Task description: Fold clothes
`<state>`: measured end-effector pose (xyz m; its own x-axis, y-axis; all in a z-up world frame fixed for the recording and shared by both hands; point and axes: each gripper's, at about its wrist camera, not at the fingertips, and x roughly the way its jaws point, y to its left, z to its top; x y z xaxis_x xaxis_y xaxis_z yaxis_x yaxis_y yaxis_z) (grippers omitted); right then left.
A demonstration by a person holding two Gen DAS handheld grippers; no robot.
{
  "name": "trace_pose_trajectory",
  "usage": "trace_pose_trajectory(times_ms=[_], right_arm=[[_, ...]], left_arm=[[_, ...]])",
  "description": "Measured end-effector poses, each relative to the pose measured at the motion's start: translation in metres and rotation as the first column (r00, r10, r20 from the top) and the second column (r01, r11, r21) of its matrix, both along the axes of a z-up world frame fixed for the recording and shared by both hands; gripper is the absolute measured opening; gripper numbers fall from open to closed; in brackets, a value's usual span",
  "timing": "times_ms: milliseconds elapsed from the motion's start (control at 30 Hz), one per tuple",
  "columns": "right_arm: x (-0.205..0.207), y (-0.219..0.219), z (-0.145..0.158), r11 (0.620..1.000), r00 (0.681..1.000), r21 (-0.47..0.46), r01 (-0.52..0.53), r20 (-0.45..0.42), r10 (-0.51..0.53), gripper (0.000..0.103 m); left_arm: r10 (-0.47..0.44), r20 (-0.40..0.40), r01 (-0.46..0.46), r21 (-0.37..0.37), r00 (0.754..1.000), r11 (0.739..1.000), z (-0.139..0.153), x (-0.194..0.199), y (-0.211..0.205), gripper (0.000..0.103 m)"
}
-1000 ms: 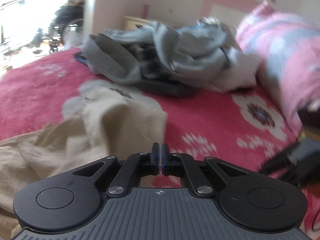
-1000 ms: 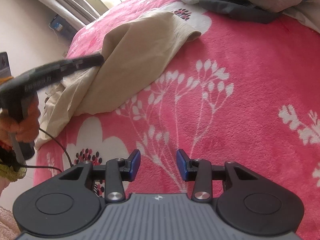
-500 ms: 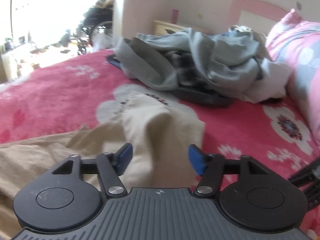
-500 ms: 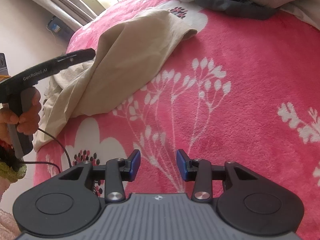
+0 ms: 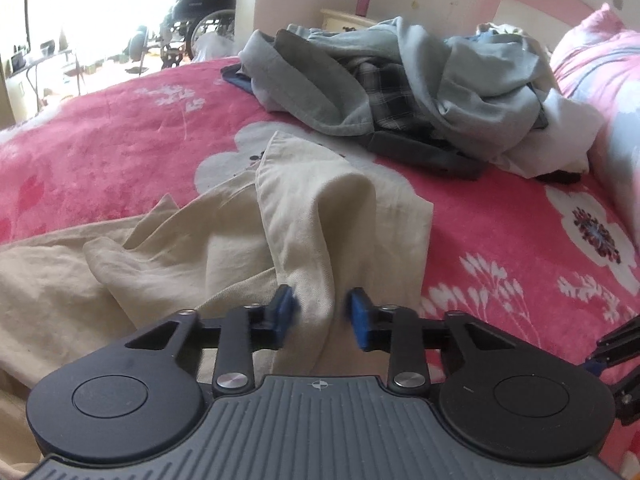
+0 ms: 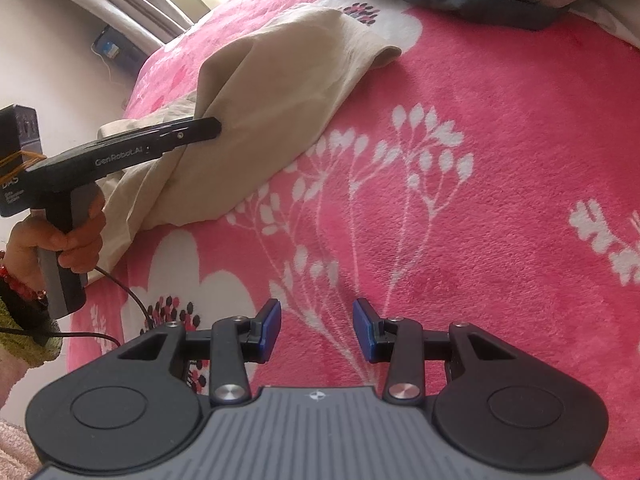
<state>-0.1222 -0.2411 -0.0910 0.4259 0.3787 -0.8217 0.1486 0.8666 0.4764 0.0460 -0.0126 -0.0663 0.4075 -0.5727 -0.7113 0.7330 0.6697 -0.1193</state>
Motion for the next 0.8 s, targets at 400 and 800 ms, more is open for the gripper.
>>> trace_pose_trajectory(times_ms=[400,800], right_arm=[[0.004,0.003,-0.004,1.000,1.000,0.004,-0.001,-0.004,0.001,0.043],[0.040,-0.012,0.018,0.997,0.994,-0.072,0.021,0.109,-0.013,0.042]], left_arm=[[-0.070,0.058,0.069,0.012,0.996,0.998,-0.003,-0.018,0.001,0.018],[-0.129,0.176,0.116,0.083,0.976,0.990,-0.012,-0.042,-0.006,0.029]])
